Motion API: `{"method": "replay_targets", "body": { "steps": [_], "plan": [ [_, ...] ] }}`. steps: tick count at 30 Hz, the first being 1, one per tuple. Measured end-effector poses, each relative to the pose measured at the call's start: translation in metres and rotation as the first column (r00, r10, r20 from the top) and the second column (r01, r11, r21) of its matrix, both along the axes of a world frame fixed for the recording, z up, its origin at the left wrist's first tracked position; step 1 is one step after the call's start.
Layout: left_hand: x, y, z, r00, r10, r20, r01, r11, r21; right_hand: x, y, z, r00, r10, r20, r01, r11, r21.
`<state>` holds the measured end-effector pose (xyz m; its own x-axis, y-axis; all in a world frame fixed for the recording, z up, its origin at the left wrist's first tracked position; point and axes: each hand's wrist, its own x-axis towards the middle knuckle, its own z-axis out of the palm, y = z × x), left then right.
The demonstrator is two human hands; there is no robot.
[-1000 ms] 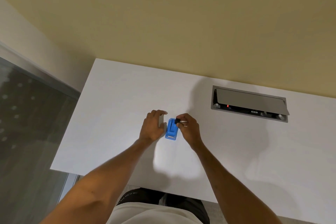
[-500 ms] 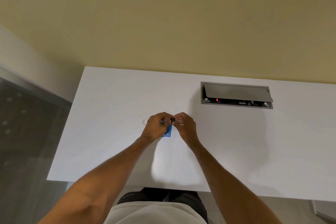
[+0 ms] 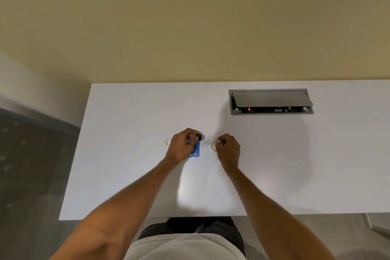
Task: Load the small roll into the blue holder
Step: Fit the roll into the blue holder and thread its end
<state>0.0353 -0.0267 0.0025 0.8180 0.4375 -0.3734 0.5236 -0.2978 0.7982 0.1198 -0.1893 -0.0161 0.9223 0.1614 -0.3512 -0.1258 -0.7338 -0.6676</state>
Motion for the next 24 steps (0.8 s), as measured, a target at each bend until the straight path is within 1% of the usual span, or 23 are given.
{"method": "replay_targets", "body": {
  "steps": [1, 3, 5, 7, 9, 12, 16, 22, 24],
  "plan": [
    [0.0, 0.002, -0.001, 1.0, -0.002, 0.001, 0.002, 1.0, -0.003, 0.0, -0.003, -0.002, 1.0, 0.019, -0.004, -0.019, 0.999, -0.034],
    [0.0, 0.005, -0.001, 1.0, -0.003, -0.004, 0.003, 1.0, 0.004, 0.0, -0.007, -0.007, 0.993, 0.114, -0.026, -0.116, 0.983, -0.139],
    [0.0, 0.009, -0.002, 1.0, -0.002, -0.009, 0.002, 1.0, 0.015, -0.002, -0.009, -0.012, 0.968, 0.238, -0.075, -0.249, 0.933, -0.258],
    [-0.001, 0.013, -0.004, 1.0, -0.02, -0.007, 0.021, 0.999, 0.03, -0.004, -0.007, -0.015, 0.943, 0.315, -0.106, -0.333, 0.887, -0.321],
    [-0.003, 0.015, -0.007, 0.999, -0.049, -0.022, 0.049, 0.998, 0.037, -0.004, -0.004, -0.018, 0.933, 0.344, -0.109, -0.359, 0.862, -0.356],
    [-0.005, 0.017, -0.009, 0.998, -0.044, -0.049, 0.046, 0.998, 0.045, -0.002, 0.002, -0.02, 0.922, 0.372, -0.107, -0.383, 0.839, -0.386],
    [-0.004, 0.018, -0.01, 0.998, -0.03, -0.054, 0.033, 0.999, 0.04, 0.002, 0.008, -0.02, 0.926, 0.359, -0.114, -0.375, 0.851, -0.368],
    [-0.002, 0.014, -0.01, 0.997, -0.046, -0.056, 0.048, 0.998, 0.041, 0.003, 0.008, -0.02, 0.919, 0.385, -0.089, -0.388, 0.838, -0.384],
    [-0.002, 0.012, -0.01, 0.998, -0.047, -0.052, 0.049, 0.998, 0.04, 0.002, 0.007, -0.019, 0.926, 0.369, -0.083, -0.373, 0.854, -0.362]
  ]
}}
